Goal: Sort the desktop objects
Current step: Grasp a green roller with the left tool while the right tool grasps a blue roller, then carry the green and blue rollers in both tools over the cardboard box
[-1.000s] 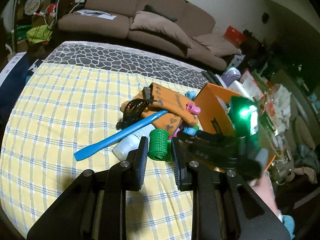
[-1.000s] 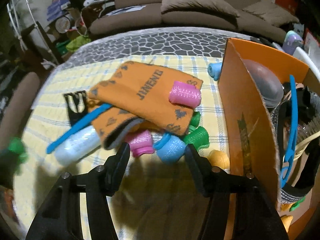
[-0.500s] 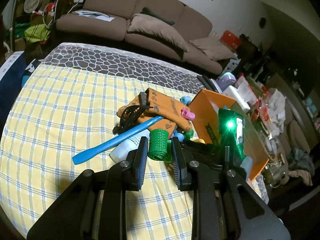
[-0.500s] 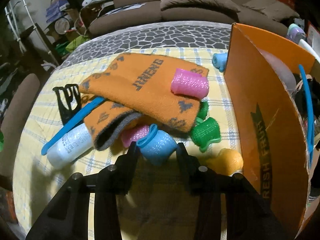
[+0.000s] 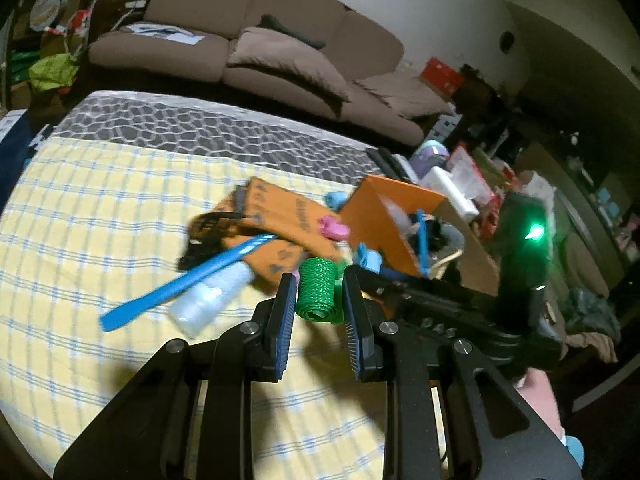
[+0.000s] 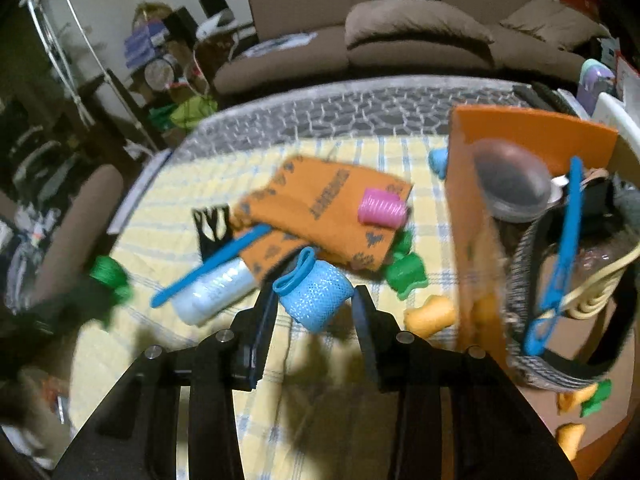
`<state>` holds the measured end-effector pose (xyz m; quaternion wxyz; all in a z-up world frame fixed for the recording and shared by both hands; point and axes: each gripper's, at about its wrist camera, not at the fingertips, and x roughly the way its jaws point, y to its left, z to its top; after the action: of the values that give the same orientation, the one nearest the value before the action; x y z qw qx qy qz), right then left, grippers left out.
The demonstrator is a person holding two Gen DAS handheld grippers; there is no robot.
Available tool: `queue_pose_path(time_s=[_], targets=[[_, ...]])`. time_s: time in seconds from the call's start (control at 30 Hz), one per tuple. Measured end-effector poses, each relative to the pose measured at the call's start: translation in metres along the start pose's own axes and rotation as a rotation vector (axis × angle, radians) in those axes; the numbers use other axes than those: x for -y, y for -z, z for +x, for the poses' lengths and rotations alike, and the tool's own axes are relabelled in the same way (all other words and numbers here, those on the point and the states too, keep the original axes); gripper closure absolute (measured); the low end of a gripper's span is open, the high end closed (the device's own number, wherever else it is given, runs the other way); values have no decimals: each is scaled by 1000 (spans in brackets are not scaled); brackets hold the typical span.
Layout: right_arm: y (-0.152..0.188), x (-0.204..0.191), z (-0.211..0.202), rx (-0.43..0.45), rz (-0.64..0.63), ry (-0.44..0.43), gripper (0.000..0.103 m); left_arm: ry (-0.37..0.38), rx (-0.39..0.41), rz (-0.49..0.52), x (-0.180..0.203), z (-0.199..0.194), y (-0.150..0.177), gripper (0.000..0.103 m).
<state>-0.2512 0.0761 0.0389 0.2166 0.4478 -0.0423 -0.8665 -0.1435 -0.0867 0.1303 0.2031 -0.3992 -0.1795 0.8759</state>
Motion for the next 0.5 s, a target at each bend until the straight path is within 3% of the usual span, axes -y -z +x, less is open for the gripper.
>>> queue_pose_path(time_s=[0.23,0.5], targets=[[-3,35,-62,87,62,2,64,77,-41,80,58,30,12,81],[7,88,-97,105,120,47,64,130,-100,168,118,66,31,81]])
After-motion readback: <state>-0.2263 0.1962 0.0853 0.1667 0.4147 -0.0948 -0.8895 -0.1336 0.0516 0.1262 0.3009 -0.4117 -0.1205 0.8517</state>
